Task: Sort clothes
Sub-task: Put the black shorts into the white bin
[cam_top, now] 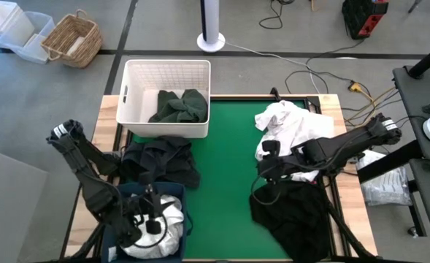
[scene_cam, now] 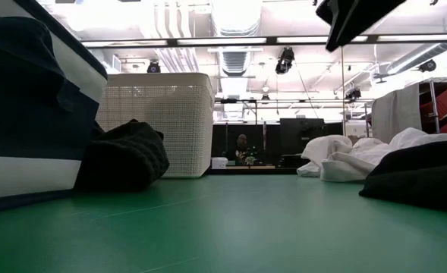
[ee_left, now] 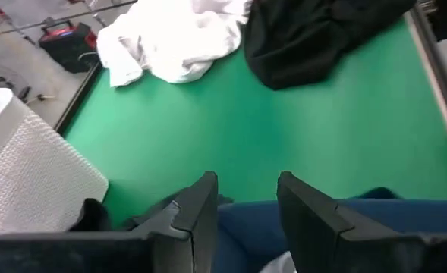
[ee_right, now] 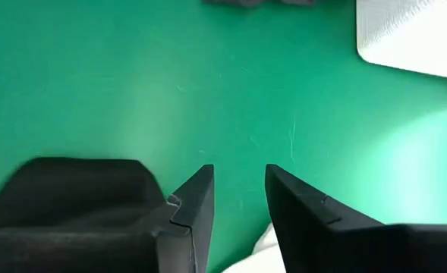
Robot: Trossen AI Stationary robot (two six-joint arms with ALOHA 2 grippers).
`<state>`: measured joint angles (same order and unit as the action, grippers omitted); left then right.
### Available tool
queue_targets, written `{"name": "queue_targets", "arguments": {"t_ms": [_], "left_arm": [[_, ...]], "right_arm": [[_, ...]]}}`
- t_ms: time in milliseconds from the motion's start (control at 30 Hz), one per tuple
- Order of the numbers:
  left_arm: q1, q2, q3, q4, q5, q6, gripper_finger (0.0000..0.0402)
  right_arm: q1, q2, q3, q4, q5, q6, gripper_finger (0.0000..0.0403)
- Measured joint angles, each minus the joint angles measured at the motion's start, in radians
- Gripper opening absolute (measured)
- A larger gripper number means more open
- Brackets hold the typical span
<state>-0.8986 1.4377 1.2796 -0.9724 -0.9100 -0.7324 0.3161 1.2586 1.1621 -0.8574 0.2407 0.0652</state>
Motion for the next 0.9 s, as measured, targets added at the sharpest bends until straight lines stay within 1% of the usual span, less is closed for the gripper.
{"name": "queue_targets", "arguments": {"t_ms": [167, 367, 500, 667, 800, 900], "left_arm": [[0.055, 0.0, -0.022, 0.0, -0.001, 0.037, 0.0118], [0.162, 0.0, -0.067, 0.0, 0.001, 0.123, 0.0118], [0.253, 0.0, -0.079, 0.006, 0.004, 0.226, 0.0118], [0.358, 0.0, -0.085, 0.018, 0.015, 0.339, 0.0118], [0.392, -0.003, -0.116, 0.098, 0.021, 0.431, 0.0118], [0.4, -0.019, -0.148, 0.201, 0.062, 0.484, 0.0117]], "right_arm": [[0.0, -0.019, -0.096, 0.145, 0.011, -0.109, 0.0102], [-0.008, -0.05, -0.198, 0.284, 0.117, -0.213, 0.0095], [-0.046, -0.057, -0.256, 0.365, 0.153, -0.267, 0.01], [-0.108, -0.057, -0.312, 0.472, 0.155, -0.314, 0.0114], [-0.144, -0.057, -0.337, 0.526, 0.155, -0.333, 0.0127], [-0.153, -0.059, -0.338, 0.534, 0.154, -0.325, 0.0135]]}}
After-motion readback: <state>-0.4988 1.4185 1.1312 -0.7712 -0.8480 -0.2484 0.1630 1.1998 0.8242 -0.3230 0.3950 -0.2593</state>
